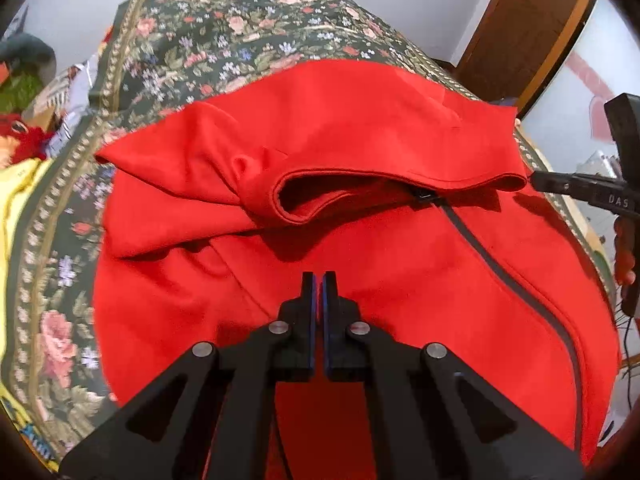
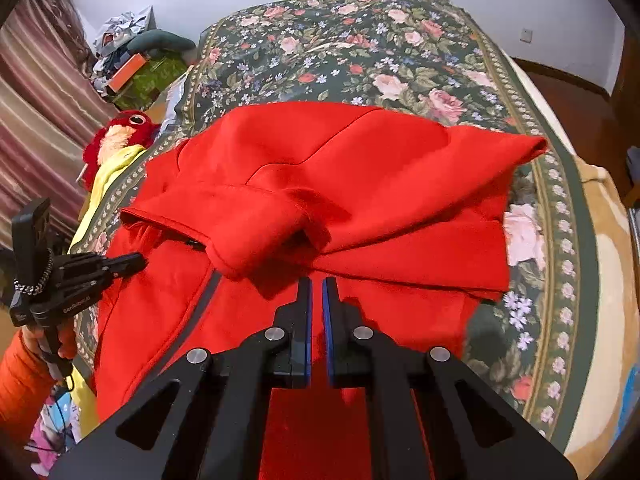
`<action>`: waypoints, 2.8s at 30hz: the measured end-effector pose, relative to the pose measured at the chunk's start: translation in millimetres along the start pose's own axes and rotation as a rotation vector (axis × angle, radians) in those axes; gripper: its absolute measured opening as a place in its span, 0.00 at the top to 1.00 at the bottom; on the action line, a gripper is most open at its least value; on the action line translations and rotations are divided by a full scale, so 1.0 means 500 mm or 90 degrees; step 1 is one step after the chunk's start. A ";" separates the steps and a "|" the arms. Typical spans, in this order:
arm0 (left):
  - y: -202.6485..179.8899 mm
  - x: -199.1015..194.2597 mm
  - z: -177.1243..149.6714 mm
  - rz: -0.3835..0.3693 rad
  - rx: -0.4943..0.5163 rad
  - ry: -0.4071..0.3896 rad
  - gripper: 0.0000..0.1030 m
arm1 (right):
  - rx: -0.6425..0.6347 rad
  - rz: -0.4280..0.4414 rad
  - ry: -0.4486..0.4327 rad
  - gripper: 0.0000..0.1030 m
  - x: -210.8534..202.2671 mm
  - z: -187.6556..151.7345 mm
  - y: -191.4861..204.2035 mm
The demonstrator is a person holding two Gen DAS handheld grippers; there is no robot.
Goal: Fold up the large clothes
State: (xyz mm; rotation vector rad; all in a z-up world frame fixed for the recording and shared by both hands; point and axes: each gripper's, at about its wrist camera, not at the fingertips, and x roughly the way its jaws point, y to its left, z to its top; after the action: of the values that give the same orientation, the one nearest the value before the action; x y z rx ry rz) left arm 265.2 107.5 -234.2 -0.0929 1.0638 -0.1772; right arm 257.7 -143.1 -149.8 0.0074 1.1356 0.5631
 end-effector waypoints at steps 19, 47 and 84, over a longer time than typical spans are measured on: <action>-0.003 -0.032 0.188 0.047 0.021 -0.092 0.96 | -0.023 0.014 -0.053 0.93 0.029 0.136 0.080; 0.074 0.041 0.011 0.017 -0.108 0.011 0.28 | -0.054 -0.102 0.082 0.24 0.082 -0.014 0.029; 0.180 -0.054 -0.320 -0.066 -0.344 0.076 0.27 | 0.165 -0.043 0.053 0.24 -0.076 -0.224 -0.057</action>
State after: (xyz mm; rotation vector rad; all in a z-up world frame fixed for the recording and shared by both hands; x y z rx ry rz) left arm 121.5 202.6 -302.8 -0.6320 1.2055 0.0165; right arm 162.5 -214.6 -174.6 0.1694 1.2787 0.3562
